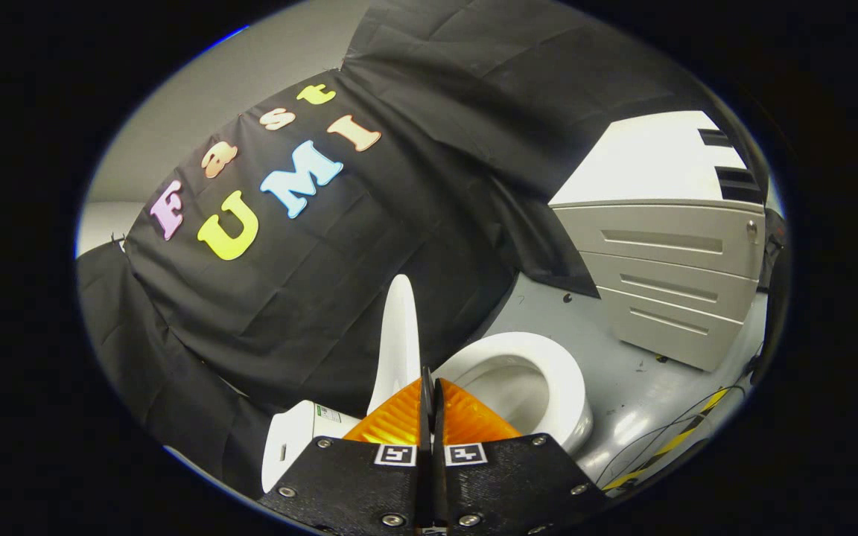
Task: Open the toilet lid.
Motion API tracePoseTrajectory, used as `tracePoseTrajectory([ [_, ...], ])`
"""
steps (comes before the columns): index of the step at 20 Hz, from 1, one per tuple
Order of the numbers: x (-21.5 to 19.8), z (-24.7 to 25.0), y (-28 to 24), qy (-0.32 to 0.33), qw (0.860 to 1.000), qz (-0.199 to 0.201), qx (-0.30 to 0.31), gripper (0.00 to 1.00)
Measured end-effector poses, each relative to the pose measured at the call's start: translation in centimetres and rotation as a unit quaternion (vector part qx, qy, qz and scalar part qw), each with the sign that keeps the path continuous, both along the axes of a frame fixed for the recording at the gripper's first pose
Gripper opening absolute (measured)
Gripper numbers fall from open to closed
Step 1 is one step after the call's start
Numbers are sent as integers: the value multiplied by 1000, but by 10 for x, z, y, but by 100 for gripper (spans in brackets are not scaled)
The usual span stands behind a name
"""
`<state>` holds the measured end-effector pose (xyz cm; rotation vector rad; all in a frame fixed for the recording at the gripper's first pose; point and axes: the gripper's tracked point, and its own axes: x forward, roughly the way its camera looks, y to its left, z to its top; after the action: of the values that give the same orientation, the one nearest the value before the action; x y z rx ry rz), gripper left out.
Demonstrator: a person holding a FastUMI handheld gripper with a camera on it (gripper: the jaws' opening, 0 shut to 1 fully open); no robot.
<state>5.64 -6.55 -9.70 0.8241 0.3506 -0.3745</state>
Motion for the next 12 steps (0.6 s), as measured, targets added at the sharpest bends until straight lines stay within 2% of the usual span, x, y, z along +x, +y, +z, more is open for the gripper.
tracePoseTrajectory([
  [12, 4, 25, 20, 14, 999, 20, -45, 0],
])
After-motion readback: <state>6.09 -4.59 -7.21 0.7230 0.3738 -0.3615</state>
